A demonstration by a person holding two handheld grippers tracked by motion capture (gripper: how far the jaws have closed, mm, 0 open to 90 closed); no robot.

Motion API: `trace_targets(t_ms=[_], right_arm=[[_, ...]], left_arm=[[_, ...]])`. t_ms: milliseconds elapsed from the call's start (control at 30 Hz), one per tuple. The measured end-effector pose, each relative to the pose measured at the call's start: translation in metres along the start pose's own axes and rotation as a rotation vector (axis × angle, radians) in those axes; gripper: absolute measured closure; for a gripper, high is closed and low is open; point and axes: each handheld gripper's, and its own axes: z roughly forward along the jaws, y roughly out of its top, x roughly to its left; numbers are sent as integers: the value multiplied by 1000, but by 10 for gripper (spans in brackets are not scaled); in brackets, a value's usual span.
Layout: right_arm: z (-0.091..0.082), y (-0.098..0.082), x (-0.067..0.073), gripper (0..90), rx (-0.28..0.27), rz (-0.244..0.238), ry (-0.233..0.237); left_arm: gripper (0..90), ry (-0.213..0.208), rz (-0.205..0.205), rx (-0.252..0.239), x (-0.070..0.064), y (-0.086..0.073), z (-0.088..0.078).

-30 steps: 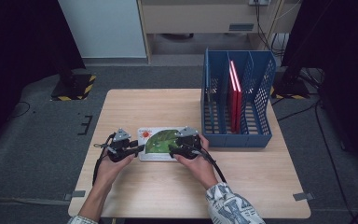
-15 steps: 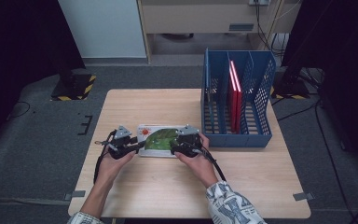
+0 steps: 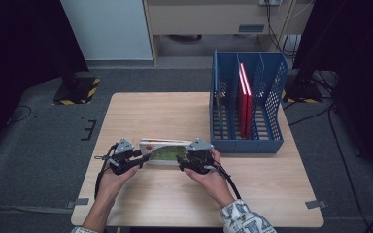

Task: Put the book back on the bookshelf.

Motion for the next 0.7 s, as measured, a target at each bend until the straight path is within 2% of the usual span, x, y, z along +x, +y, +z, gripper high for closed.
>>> trace_targets(t_ms=[100, 333, 600, 700], right_arm=[[-3, -2, 1, 325, 0, 7, 20], [-6, -3, 2, 306, 1, -12, 41], [1, 1, 1, 178, 20, -33, 75], [5, 5, 0, 147, 28, -26, 98]], left_arm=[[591, -2, 5, 4, -3, -2, -1], [566, -9, 6, 6, -3, -3, -1], [554, -11, -2, 1, -4, -3, -2], [544, -10, -2, 6, -4, -4, -2]])
